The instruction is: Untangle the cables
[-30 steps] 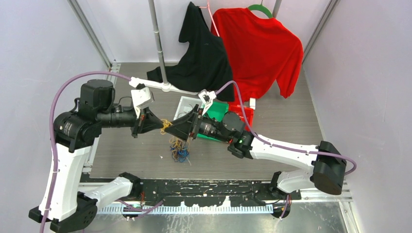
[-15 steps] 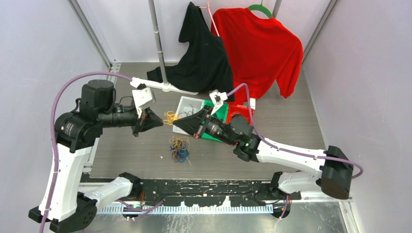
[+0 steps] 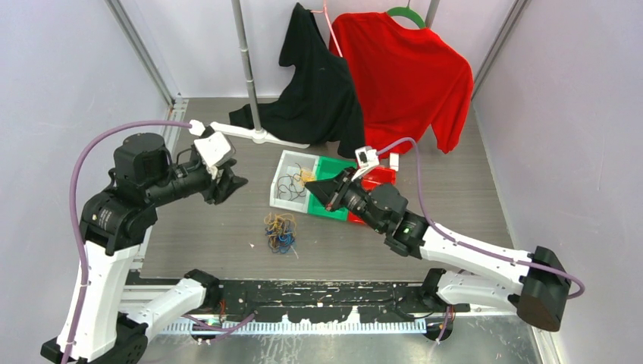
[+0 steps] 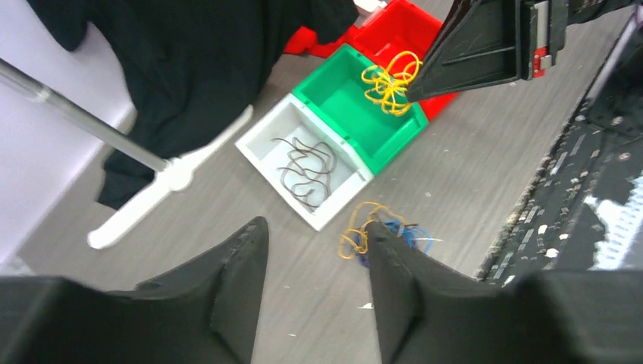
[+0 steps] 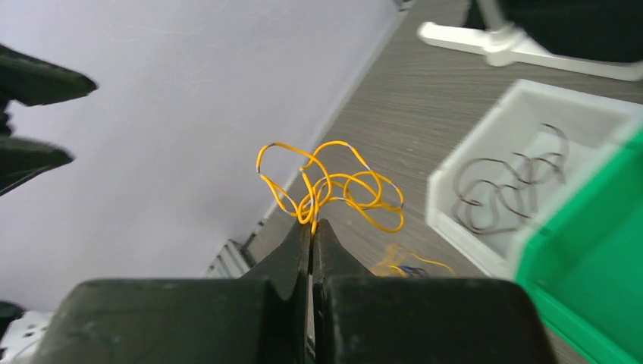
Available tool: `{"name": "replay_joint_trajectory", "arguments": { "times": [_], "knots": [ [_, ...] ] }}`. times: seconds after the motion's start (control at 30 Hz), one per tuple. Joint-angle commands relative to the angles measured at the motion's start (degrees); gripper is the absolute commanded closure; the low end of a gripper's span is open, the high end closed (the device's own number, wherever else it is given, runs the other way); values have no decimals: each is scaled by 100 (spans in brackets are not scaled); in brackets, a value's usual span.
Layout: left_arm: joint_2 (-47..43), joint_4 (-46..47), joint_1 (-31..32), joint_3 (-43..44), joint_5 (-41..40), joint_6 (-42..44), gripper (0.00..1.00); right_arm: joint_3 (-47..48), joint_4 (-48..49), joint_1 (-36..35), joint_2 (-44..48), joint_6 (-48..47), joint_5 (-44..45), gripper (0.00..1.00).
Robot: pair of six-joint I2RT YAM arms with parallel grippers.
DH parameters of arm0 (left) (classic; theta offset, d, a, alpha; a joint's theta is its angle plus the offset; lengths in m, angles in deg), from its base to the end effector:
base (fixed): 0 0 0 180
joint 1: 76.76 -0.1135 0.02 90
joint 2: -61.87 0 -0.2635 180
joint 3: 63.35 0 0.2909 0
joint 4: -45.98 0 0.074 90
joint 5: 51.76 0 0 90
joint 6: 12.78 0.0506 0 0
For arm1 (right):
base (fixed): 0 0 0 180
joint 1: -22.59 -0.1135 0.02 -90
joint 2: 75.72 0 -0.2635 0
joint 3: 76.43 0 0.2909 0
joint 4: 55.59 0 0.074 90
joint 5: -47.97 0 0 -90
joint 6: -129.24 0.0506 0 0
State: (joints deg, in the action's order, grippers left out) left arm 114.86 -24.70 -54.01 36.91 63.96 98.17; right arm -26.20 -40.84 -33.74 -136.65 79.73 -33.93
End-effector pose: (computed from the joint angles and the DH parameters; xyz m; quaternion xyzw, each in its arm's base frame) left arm 0.1469 -0.0854 0.4901 0.4167 0.7109 -0.1944 0.5322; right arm 0.1731 0.2471 0.2986 -0.0425 0.6806 0.5139 0.5205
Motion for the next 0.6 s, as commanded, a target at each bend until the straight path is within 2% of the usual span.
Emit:
{"name": "replay_joint_trajectory", "arguments": {
  "times": [0.0, 0.03, 0.07, 0.13, 0.23, 0.43, 0.57],
  "knots": [
    [128, -210, -7, -95, 254, -74, 39, 416, -1859, 183, 565, -212, 1008, 99],
    [184, -347, -7, -118, 290, -66, 28, 546, -2469, 267, 609, -217, 1333, 98],
    [231, -500, -7, -143, 312, -53, 22, 679, -3000, 355, 626, -199, 1588, 96],
    [356, -795, -2, -212, 341, -26, 14, 936, -4084, 611, 582, -124, 2011, 94],
    [572, -1138, -6, -282, 365, 27, 2, 936, -4899, 945, 555, 3, 2221, 92],
    [798, -1414, -7, -312, 56, 207, 0, 854, -5244, 1258, 396, -48, 2486, 84],
    [842, -1516, -7, -305, -86, 312, 1, 1107, -5205, 1305, 198, -387, 2656, 60]
  ]
}}
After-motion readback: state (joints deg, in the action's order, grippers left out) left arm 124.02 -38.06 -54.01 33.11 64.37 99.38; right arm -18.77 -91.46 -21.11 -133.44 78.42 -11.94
